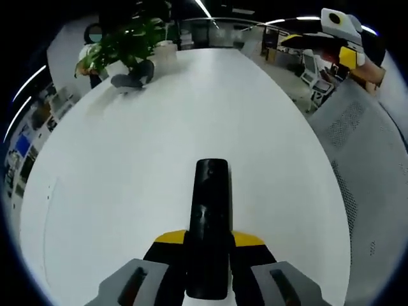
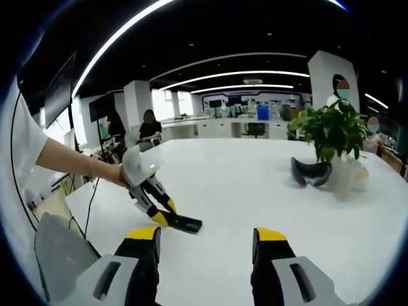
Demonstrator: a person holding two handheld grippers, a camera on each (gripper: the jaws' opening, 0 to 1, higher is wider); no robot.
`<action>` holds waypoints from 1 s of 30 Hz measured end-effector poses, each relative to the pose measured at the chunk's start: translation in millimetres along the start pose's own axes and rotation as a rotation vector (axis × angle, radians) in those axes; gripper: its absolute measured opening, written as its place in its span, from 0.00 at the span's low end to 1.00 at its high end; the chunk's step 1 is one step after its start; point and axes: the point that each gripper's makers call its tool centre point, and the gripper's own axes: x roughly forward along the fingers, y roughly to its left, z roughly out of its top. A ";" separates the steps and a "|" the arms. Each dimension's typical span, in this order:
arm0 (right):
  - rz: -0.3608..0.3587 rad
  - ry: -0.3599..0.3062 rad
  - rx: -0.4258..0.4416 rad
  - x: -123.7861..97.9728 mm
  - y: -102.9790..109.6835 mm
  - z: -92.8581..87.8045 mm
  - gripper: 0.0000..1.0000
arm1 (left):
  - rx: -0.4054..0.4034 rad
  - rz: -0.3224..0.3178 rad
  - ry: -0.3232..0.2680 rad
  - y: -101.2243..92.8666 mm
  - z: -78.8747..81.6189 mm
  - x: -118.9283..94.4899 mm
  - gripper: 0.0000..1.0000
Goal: Press the specified remote control buttons in sequence, fully releasing each button before pressing the next.
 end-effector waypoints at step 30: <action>0.111 0.019 -0.056 15.3 22.8 4.3 0.48 | -0.012 0.003 -0.041 -62.5 -6.9 -5.4 0.24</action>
